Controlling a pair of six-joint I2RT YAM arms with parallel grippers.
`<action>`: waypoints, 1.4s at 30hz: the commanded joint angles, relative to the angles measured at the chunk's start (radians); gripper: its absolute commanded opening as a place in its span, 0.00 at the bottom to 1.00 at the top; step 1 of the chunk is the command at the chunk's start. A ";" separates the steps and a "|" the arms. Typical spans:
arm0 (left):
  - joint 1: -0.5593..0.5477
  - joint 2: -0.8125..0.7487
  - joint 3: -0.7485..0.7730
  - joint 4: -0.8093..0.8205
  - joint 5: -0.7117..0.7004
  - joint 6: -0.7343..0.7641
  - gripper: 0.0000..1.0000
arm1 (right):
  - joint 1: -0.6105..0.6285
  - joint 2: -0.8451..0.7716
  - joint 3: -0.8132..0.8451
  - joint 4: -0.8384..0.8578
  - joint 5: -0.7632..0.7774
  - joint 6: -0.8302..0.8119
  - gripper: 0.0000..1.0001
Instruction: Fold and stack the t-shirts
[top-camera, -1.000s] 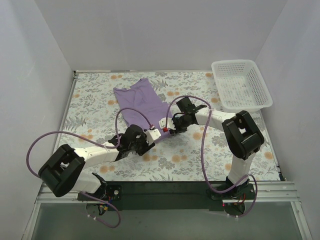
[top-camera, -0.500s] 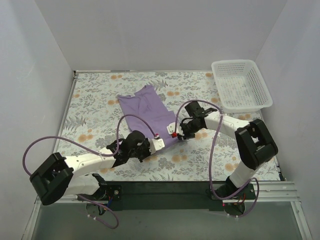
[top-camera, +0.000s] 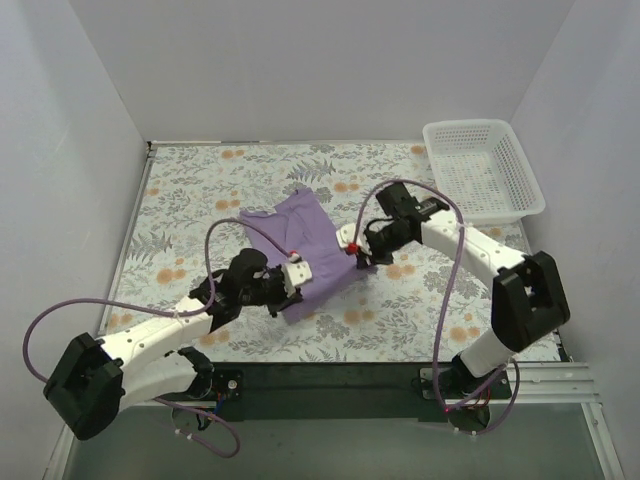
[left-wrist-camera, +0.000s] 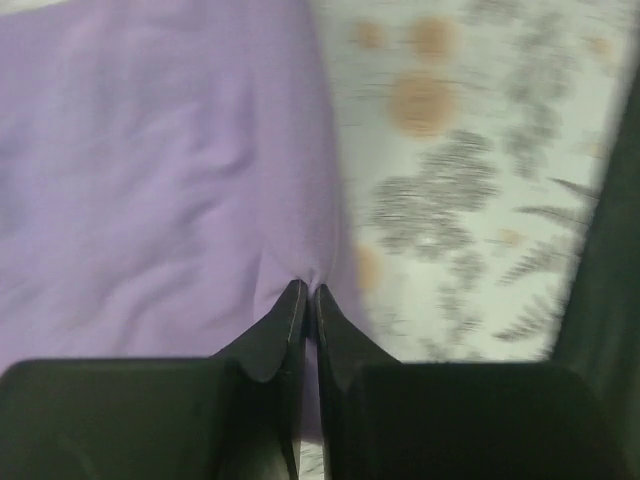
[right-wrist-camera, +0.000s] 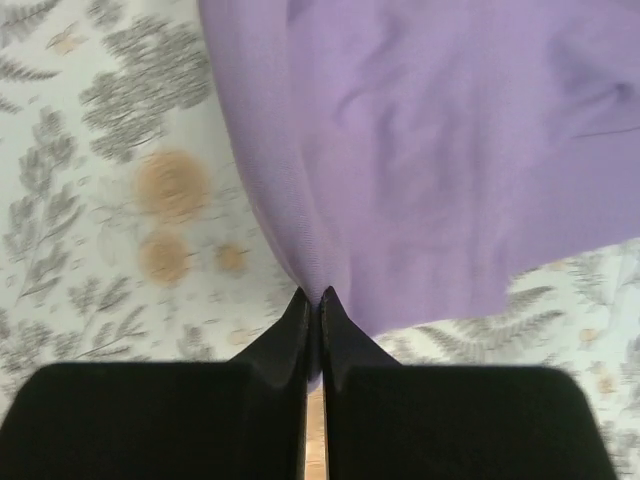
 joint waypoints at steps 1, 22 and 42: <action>0.201 0.000 0.009 0.096 0.050 -0.023 0.00 | -0.008 0.160 0.283 0.024 -0.027 0.142 0.01; 0.651 0.364 0.167 0.772 -0.143 -0.161 0.00 | 0.022 0.895 1.134 0.575 0.129 0.819 0.01; 0.674 0.313 0.184 0.677 -0.126 -0.098 0.00 | 0.011 0.783 1.025 0.693 0.058 0.832 0.01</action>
